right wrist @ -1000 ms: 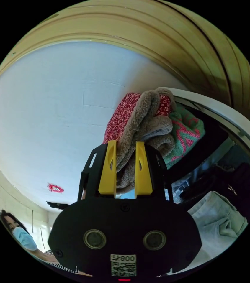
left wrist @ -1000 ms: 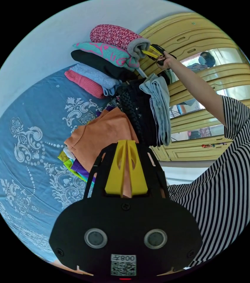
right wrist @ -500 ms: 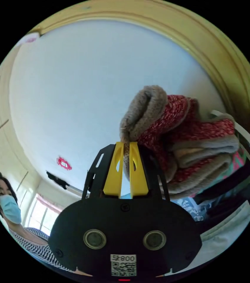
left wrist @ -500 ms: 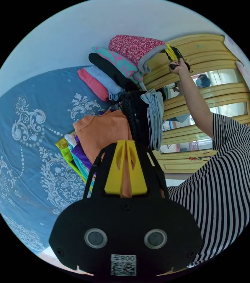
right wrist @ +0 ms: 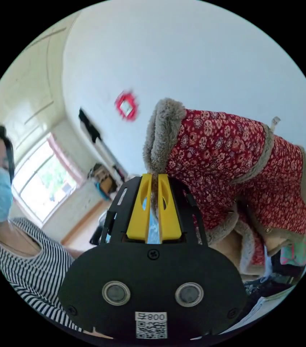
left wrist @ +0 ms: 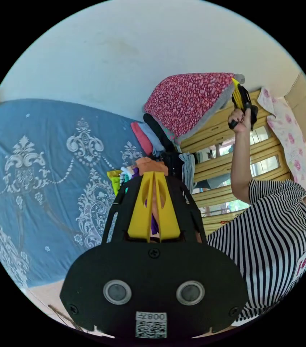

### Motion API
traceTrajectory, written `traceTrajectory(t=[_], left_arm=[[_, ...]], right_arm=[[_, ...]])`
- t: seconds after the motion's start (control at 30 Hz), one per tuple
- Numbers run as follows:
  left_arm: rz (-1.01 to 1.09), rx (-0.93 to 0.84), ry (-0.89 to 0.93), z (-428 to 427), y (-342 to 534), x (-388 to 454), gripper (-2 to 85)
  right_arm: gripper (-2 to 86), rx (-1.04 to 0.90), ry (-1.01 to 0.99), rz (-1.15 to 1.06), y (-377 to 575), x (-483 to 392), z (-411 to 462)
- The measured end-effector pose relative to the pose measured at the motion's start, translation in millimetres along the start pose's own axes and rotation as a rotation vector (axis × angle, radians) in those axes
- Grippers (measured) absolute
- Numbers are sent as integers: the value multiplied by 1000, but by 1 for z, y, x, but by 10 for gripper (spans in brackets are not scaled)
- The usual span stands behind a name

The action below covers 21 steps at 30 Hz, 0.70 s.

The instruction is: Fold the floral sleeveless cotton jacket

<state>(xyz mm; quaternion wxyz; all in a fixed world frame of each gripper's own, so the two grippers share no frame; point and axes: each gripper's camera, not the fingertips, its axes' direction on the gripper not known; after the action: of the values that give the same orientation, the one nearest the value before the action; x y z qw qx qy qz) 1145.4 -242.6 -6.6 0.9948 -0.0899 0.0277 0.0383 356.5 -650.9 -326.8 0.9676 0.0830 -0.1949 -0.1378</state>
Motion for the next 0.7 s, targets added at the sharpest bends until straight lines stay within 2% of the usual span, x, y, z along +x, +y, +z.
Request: traceTrajectory(t=[0.1,0.17,0.2,0.27,0.33,0.43,0.5,0.7], left_arm=[[-107,36,-45,-49,36,-61,2],[-193,35,-87,-72,62,-98,2],[-254,32,-114,-86,80,-122,2],[-360,23,-151,-102,105,-157,2],[-447,31,-156,-114,125,-188,2],[-525,31,-171,-124,140,-230,4],[-522,10,-165,-122,130,-260,6],[-349,-22,-157,-98,43,-330,27]], right_arm=[[33,-281,-81,-45,46,-68,151],[35,-580,-138,-15,116,-104,291],[35,-664,-149,-6,138,-112,326],[20,-1000,-318,75,228,-139,448],[11,-1142,-456,153,278,-159,503],[5,-1213,-475,156,311,-177,547],[4,-1192,-431,165,311,-167,560],[6,-936,-114,343,277,-48,573]])
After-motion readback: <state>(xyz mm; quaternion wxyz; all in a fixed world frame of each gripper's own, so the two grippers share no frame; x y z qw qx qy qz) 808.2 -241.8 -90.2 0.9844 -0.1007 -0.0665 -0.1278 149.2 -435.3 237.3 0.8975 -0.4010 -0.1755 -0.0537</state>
